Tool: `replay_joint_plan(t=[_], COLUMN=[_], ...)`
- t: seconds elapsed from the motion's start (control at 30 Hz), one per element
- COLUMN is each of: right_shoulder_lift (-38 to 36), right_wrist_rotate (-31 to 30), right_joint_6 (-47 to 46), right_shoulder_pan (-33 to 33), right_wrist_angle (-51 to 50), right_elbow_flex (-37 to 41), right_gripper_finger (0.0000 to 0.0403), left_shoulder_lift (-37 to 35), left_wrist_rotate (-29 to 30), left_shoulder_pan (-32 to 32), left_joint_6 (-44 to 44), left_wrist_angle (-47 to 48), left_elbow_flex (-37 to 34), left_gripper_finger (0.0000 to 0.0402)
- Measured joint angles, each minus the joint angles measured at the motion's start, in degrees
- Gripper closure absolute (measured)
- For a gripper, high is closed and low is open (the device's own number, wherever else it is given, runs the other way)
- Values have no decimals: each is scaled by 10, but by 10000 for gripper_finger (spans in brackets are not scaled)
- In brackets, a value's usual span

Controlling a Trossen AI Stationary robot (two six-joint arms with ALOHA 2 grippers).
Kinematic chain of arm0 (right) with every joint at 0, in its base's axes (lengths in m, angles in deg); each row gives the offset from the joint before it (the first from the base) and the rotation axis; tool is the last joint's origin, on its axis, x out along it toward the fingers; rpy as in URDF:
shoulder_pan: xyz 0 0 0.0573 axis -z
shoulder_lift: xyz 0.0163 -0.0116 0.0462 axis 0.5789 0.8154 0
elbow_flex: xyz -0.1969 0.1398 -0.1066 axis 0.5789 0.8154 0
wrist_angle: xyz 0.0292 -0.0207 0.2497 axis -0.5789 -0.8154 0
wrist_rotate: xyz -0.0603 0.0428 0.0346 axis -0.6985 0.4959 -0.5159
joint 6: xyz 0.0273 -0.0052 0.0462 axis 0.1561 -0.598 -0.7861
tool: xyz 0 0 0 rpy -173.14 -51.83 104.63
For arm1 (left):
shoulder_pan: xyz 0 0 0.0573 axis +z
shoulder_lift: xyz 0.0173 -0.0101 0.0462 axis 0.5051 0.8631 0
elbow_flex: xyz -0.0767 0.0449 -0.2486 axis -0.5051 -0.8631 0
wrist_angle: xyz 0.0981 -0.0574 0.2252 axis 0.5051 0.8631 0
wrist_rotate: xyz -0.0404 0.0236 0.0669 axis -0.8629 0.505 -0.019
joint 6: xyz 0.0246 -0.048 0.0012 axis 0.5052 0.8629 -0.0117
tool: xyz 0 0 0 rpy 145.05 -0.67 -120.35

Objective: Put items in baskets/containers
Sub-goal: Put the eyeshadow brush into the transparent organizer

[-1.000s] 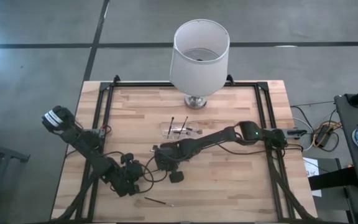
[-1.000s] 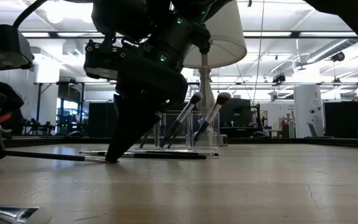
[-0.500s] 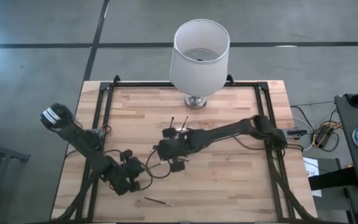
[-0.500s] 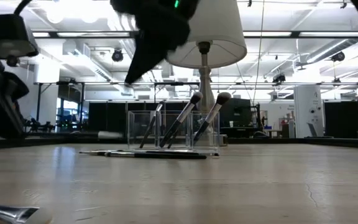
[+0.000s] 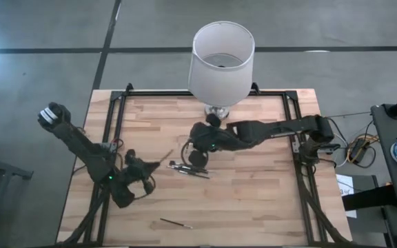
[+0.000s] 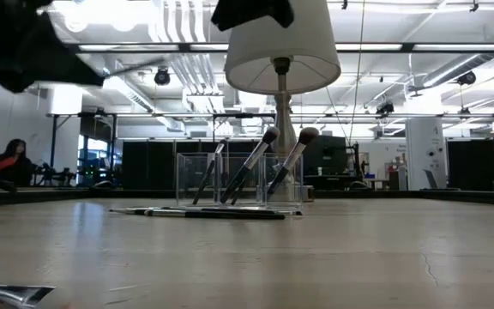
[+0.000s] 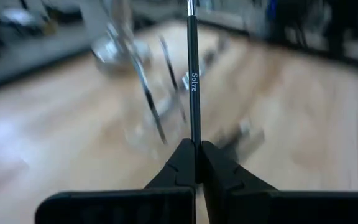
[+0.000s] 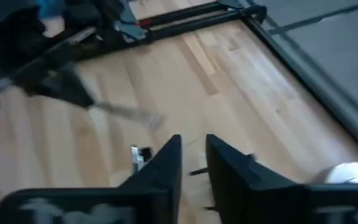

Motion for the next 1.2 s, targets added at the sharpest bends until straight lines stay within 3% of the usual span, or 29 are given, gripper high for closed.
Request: replay_joint_plan(t=[0.1, 0.2, 0.33, 0.5, 0.63, 0.77, 1.2], right_shoulder_lift=[-29, -57, -59, -30, -2, 27, 78], right_wrist_rotate=[0, -11, 29, 51, 73, 109, 125], right_joint_6=[-47, -51, -75, -166, -170, -192, -208], right_shoulder_pan=[-4, -9, -5, 22, 32, 35, 43], right_wrist_angle=[59, 196, 396, 521, 572, 604, 650], right_elbow_flex=[38, 88, 154, 211, 226, 225, 184], right_gripper_finger=[295, 256, 219, 204, 206, 209, 225], left_shoulder_lift=[-30, -58, -81, -88, -88, -89, -89], left_wrist_rotate=[86, 164, 207, 202, 163, 147, 137], left_shoulder_pan=[0, 0, 0, 0, 0, 1, 4], left_joint_6=[3, -9, -38, -87, -101, -112, -121], left_wrist_angle=[-20, -65, -91, -112, -123, -133, -163], left_elbow_flex=[-11, -24, -28, -28, -29, -29, -29], left_gripper_finger=[397, 397, 397, 397, 397, 397, 397])
